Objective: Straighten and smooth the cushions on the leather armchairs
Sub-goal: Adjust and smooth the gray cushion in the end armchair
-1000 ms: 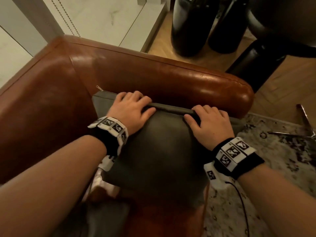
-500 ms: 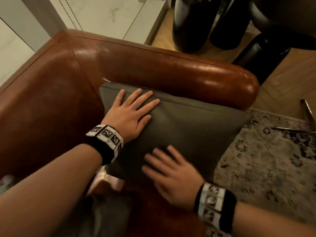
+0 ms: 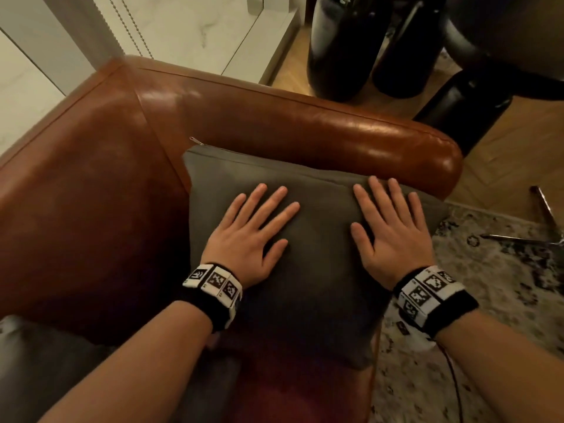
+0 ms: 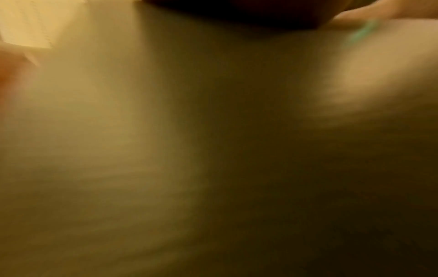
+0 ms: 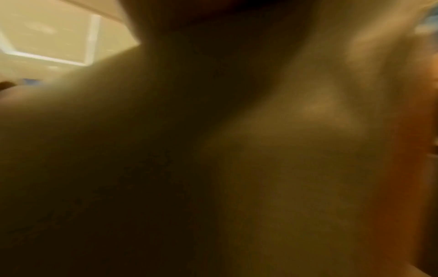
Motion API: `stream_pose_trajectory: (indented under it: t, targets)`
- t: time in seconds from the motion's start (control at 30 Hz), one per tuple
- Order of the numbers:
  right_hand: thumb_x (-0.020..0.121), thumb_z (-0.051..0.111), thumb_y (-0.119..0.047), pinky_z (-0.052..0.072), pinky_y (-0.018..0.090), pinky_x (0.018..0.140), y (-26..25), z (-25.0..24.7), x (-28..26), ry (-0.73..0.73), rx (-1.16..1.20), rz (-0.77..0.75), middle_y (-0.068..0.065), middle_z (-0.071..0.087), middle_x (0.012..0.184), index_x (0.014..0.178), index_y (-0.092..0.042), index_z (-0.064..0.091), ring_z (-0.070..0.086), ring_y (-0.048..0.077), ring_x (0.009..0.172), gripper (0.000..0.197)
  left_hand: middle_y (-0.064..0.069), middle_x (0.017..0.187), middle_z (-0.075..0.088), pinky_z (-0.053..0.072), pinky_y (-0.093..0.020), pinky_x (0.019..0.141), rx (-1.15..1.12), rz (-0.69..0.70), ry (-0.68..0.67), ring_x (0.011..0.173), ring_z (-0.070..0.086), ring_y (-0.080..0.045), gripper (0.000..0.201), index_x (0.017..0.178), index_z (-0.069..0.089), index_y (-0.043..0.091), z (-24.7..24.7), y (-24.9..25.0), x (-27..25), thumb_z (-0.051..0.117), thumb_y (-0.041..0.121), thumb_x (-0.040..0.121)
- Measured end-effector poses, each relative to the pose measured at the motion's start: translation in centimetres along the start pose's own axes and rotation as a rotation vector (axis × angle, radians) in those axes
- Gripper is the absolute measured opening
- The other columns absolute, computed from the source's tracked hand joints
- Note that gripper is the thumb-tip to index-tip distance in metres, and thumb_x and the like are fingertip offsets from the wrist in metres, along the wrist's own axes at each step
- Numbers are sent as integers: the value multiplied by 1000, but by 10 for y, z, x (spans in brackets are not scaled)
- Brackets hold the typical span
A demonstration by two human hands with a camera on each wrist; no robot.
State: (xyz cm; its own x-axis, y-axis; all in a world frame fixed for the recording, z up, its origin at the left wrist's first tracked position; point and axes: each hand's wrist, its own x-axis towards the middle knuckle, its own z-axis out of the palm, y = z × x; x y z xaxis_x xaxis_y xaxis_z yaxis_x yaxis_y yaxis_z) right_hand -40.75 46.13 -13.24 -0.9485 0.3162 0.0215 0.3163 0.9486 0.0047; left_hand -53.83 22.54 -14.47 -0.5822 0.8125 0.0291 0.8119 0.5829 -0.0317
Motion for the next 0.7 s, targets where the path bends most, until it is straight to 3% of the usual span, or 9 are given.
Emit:
stream_pose_trajectory:
  t: [0.17, 0.23, 0.33, 0.37, 0.43, 0.57, 0.63, 0.7]
  targets:
    - [97, 12, -53, 1, 43, 122, 21, -9, -6, -21, 40, 73, -5, 9, 163, 154, -31, 10, -2, 16, 150, 61, 3, 163, 4, 0, -52, 119, -61, -425, 36, 149, -3, -28, 66, 152, 3, 38, -14, -57, -8, 23, 57, 92]
    - [98, 15, -50, 2, 46, 121, -8, -17, -6, 4, 98, 74, -5, 7, 163, 154, -29, 13, -4, 16, 150, 60, 0, 163, 5, 1, -54, 119, -59, -353, 62, 149, -5, -31, 66, 153, 7, 35, -25, -45, 3, 27, 52, 92]
    - [98, 25, -49, 5, 49, 120, -66, -12, -10, -4, 132, -185, -5, 12, 162, 153, -28, 18, 2, 18, 150, 59, 1, 162, 9, 5, -52, 119, -14, 6, 42, 150, 1, -27, 62, 153, 13, 33, -28, -10, 27, 27, 45, 94]
    - [98, 26, -50, 5, 48, 120, -73, -6, -10, -32, 94, -256, -5, 13, 162, 154, -30, 17, 3, 18, 150, 59, 2, 162, 10, 5, -51, 120, 1, 62, 3, 150, 3, -25, 60, 153, 11, 35, -26, -8, 32, 25, 45, 95]
    - [98, 26, -53, 6, 44, 121, -55, 1, -1, -57, 38, -273, -7, 12, 162, 154, -34, 14, 4, 17, 150, 60, 5, 162, 10, 6, -48, 120, 21, 12, -35, 150, 7, -23, 59, 152, 7, 38, -20, -29, 35, 20, 49, 96]
    - [97, 19, -55, 2, 39, 122, 15, 0, 1, -40, 43, -3, -9, 11, 162, 154, -34, 9, 2, 15, 150, 61, 13, 161, 10, 7, -50, 119, -33, -324, -47, 149, 11, -28, 60, 151, 5, 42, -18, -105, 16, 13, 56, 93]
    - [97, 17, -53, 2, 39, 122, 21, -3, -4, -25, 64, 57, -9, 11, 162, 154, -32, 11, 2, 14, 150, 61, 12, 161, 9, 5, -52, 119, -7, -377, -94, 148, 9, -33, 61, 152, 6, 39, -25, -115, 10, 11, 55, 93]
    - [97, 21, -52, 9, 42, 120, 11, -10, 0, 9, 123, 100, -5, 24, 159, 151, -28, 24, 14, 18, 148, 60, 3, 160, 18, 5, -49, 120, -35, -364, -77, 148, 9, -28, 62, 151, 18, 32, -37, -100, 21, 15, 52, 92]
